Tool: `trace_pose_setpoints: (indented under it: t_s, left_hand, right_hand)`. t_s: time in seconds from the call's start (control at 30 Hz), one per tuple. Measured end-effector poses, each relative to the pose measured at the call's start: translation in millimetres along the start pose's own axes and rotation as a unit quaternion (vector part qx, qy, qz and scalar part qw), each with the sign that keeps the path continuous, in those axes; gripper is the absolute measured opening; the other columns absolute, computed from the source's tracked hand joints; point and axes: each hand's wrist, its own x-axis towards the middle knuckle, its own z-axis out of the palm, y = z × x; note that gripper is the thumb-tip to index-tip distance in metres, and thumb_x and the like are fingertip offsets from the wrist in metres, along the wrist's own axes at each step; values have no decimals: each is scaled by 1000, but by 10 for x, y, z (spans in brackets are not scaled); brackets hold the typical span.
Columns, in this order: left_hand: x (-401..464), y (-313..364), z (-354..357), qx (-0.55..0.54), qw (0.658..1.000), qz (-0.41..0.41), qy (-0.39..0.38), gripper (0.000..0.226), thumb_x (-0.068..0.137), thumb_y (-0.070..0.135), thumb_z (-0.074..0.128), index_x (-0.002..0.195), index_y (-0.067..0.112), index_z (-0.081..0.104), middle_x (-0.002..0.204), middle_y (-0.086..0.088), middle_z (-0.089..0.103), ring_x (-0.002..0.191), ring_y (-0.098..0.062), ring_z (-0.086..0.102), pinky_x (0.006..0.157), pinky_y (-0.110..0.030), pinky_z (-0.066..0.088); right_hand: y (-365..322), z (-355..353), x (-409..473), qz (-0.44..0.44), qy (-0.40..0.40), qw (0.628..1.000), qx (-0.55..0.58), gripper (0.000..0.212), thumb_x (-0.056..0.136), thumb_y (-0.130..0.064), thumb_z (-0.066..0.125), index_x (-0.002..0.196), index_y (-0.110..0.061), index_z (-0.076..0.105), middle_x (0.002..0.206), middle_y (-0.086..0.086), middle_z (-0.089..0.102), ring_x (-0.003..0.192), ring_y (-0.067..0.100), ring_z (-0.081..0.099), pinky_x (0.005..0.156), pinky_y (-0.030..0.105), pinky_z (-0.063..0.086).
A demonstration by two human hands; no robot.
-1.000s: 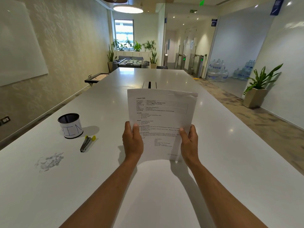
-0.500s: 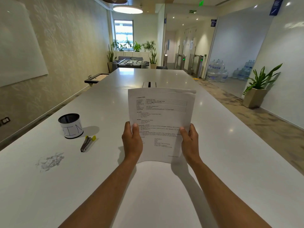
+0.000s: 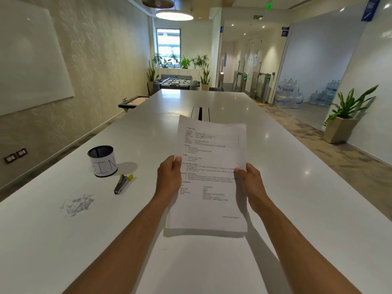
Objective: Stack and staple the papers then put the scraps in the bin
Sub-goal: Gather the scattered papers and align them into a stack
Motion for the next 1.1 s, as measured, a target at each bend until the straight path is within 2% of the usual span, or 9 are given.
trace_pose_setpoints:
  t_s: [0.17, 0.27, 0.33, 0.43, 0.6, 0.7, 0.8, 1.03, 1.1]
  left_hand:
    - [-51, -186, -143, -59, 996, -62, -27, 33, 103, 25, 38, 80, 3, 44, 73, -3, 55, 65, -10, 53, 51, -11, 40]
    - [-108, -226, -235, -109, 988, -97, -43, 23, 103, 23, 38, 109, 7, 53, 93, 9, 58, 98, -15, 54, 58, -8, 42]
    - [-145, -267, -313, -121, 984, -114, -62, 34, 103, 19, 39, 133, 3, 41, 110, 13, 51, 104, -9, 48, 57, -2, 37]
    - [-143, -488, -427, -100, 986, -119, -64, 23, 101, 21, 44, 119, 8, 49, 120, 0, 62, 105, -18, 62, 69, -15, 47]
    - [-185, -665, -542, -129, 975, -174, -56, 18, 100, 19, 48, 117, 19, 55, 126, -5, 61, 110, -21, 62, 94, -40, 51]
    - [-200, -706, -569, -115, 976, -175, -65, 26, 100, 17, 48, 125, 11, 50, 125, -4, 62, 106, -16, 63, 84, -30, 55]
    - [-211, -671, -580, -106, 976, -178, -68, 23, 101, 17, 45, 123, 15, 48, 124, 0, 60, 99, -9, 61, 68, -15, 49]
    - [-155, -758, -593, -81, 971, -206, -87, 16, 99, 19, 49, 114, 16, 55, 105, 2, 65, 93, -13, 64, 65, -16, 49]
    - [-111, -750, -632, -39, 970, -224, -85, 11, 98, 24, 52, 98, 16, 60, 90, 1, 68, 75, -10, 66, 53, -14, 47]
  right_hand:
    - [72, 158, -59, 47, -33, 996, 61, 16, 94, -1, 48, 103, -6, 61, 94, 10, 74, 77, 19, 73, 59, 20, 56]
    - [140, 279, -81, 76, -51, 991, 96, 18, 94, 4, 46, 104, -3, 60, 97, 14, 74, 77, 22, 75, 62, 25, 59]
    - [192, 360, -81, 95, -64, 987, 110, 18, 94, 5, 45, 102, -2, 59, 99, 17, 73, 80, 27, 75, 65, 30, 60]
    - [262, 465, -91, 125, -85, 979, 133, 20, 95, 7, 43, 107, 0, 57, 105, 20, 71, 84, 28, 73, 70, 34, 60]
    - [334, 522, -98, 145, -147, 966, 158, 22, 96, 5, 43, 105, -4, 61, 107, 13, 72, 92, 23, 71, 72, 30, 57]
    - [415, 549, -100, 130, -190, 965, 126, 32, 97, 5, 47, 124, -7, 57, 117, 6, 72, 104, 22, 70, 84, 34, 59]
    - [502, 568, -68, 133, -189, 965, 125, 39, 94, 10, 49, 130, -3, 54, 123, 14, 68, 113, 35, 65, 102, 55, 47]
    - [591, 587, -22, 140, -156, 971, 118, 44, 92, 13, 52, 134, 1, 49, 124, 20, 65, 111, 40, 64, 100, 60, 47]
    - [623, 560, -9, 138, -149, 973, 110, 42, 92, 11, 53, 132, 0, 51, 123, 19, 66, 109, 39, 65, 98, 59, 48]
